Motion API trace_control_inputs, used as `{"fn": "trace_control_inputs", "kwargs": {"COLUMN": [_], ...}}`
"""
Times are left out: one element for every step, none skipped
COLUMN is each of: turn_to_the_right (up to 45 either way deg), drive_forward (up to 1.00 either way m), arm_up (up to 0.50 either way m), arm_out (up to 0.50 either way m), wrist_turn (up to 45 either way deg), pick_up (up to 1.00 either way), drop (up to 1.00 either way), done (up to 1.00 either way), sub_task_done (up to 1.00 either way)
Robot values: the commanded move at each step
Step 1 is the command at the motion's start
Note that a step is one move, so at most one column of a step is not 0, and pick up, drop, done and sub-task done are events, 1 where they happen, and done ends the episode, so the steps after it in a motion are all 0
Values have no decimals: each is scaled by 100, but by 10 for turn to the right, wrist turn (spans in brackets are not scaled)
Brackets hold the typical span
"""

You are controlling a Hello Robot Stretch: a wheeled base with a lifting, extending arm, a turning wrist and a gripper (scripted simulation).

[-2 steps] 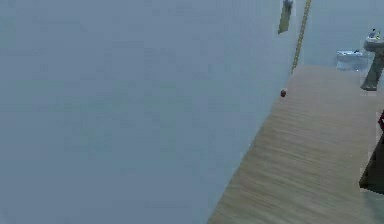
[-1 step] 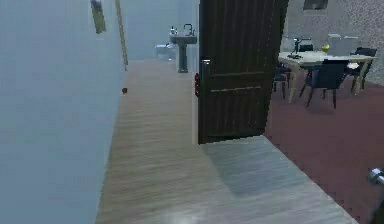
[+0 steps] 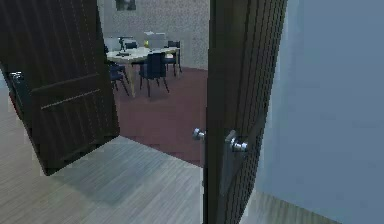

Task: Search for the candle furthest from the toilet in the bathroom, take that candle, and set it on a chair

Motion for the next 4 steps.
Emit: {"fn": "trace_control_inputs", "kwargs": {"turn_to_the_right": [0, -450, -60, 0], "drive_forward": [25, 0, 0, 100], "arm_up": [0, 0, 0, 0], "arm_out": [0, 0, 0, 0], "wrist_turn": [0, 0, 0, 0], "pick_up": [0, 0, 0, 0], "drop": [0, 0, 0, 0], "done": [0, 0, 0, 0], "sub_task_done": [0, 0, 0, 0]}}
